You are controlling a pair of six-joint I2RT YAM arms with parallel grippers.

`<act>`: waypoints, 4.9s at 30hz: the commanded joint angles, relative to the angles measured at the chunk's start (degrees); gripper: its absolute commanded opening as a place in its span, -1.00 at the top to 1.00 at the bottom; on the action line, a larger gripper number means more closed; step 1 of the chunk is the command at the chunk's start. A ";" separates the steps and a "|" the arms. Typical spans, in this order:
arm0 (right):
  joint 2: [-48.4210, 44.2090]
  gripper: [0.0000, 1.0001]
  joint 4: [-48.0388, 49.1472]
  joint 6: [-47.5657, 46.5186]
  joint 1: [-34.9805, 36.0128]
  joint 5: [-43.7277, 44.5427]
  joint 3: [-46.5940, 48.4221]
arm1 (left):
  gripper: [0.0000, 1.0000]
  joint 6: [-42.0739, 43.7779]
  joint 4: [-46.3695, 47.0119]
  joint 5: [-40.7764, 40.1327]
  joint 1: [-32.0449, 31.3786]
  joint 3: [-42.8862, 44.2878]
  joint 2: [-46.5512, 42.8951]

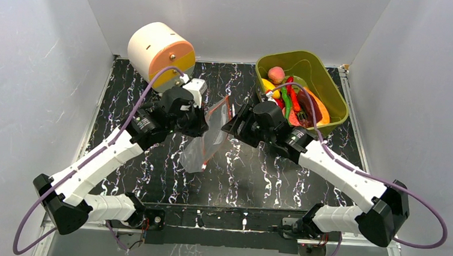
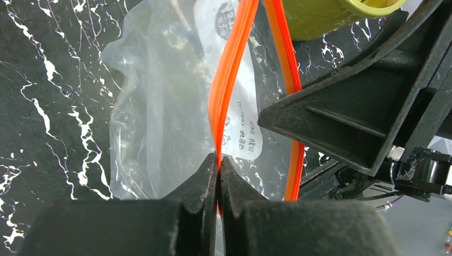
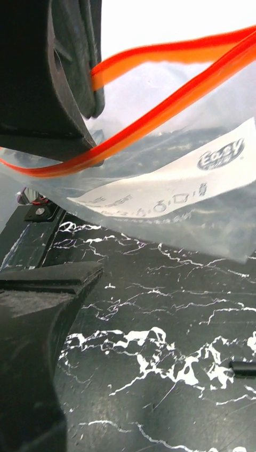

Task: Place the food in the zip-top bag and seal the zipper
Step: Open the zipper of the food storage bag, then pick up the fake fruit from the bin.

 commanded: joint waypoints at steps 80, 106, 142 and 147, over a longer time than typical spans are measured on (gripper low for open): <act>36.52 0.09 -6.48 -53.27 -34.29 5.62 36.82 | 1.00 14.40 19.94 -9.39 -0.18 -27.76 -14.85; 55.77 -0.96 18.07 -46.67 -39.09 -8.18 47.41 | 1.00 14.26 20.00 -9.44 -0.17 -28.02 -11.01; 52.23 -0.16 25.94 -46.76 -40.27 -15.32 40.70 | 1.00 13.49 21.11 -8.66 -0.18 -28.27 -10.67; 48.11 -0.11 22.98 -46.60 -40.19 -11.99 38.07 | 1.00 12.67 21.11 -8.79 -0.16 -28.15 -10.91</act>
